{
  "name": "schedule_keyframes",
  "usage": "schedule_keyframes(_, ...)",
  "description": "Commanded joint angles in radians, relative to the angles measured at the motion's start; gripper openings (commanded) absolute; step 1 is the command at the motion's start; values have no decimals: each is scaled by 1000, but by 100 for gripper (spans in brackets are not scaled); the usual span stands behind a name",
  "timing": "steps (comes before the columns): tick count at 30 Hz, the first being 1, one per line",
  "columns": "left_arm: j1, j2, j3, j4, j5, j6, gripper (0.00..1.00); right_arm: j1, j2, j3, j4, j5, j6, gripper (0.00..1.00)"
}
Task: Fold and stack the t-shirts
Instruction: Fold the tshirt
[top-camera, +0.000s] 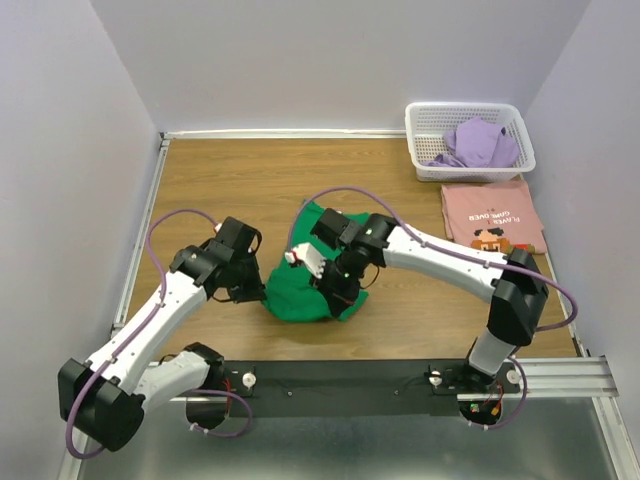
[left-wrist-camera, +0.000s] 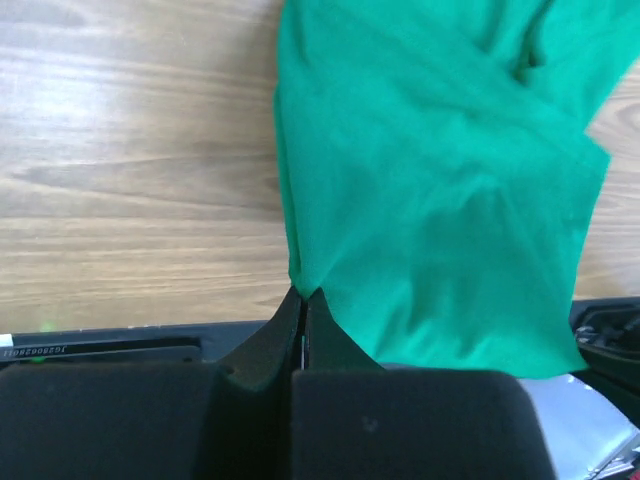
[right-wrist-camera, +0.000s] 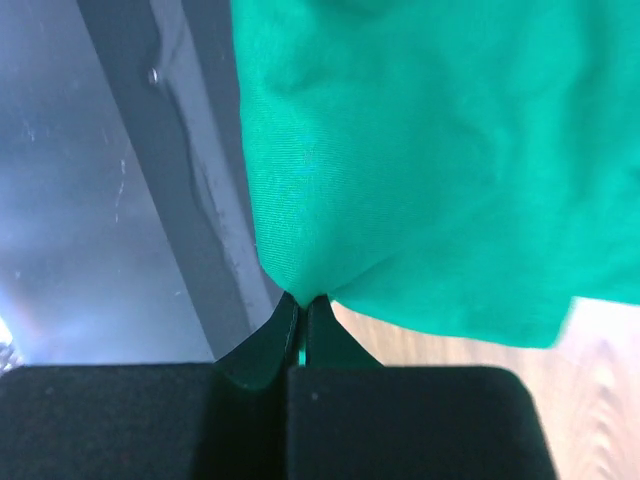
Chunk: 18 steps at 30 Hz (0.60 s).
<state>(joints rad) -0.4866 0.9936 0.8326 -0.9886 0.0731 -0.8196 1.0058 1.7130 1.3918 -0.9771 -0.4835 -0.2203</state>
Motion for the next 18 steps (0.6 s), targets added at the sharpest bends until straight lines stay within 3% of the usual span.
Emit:
schedule_keyframes(1, 5, 62, 106, 2, -15, 11, 0, -21, -46, 121, -74, 117, 6, 1)
schedule_keyframes(7, 34, 213, 304, 79, -128, 39, 0, -119, -13, 196, -74, 154, -25, 0)
schedule_keyframes(18, 115, 529, 517, 261, -87, 102, 0, -386, 72, 211, -25, 25, -93, 1)
